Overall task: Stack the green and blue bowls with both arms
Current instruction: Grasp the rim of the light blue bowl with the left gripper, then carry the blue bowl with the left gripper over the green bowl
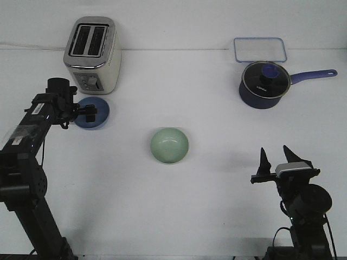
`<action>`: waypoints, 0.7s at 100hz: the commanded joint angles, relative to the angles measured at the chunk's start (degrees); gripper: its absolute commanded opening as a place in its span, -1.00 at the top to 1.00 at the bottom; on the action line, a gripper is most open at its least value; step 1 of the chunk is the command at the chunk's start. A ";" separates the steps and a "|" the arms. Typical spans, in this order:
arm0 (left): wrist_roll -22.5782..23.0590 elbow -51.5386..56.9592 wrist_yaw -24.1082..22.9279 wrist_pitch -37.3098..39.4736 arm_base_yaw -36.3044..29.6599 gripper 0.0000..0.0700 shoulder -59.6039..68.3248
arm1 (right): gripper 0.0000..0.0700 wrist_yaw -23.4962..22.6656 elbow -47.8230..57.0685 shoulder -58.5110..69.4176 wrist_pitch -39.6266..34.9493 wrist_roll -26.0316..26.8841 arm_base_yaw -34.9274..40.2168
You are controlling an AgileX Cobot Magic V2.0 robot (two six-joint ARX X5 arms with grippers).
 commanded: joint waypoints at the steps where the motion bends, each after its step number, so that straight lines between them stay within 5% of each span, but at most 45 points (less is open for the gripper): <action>1: 0.90 1.25 0.07 0.15 0.17 0.11 1.22 | -0.28 0.04 0.17 0.17 0.57 -0.04 0.04; 23: 0.90 1.25 0.07 0.13 0.42 1.00 1.22 | -0.28 0.04 0.17 0.17 0.57 -0.04 0.04; 43: 0.85 1.88 0.63 -2.05 0.83 0.99 0.44 | -0.28 0.04 0.17 0.17 0.57 -0.04 0.04; 70: -0.26 2.16 9.05 -6.08 1.14 0.99 -6.75 | -0.28 0.04 0.17 0.17 0.59 -0.04 0.04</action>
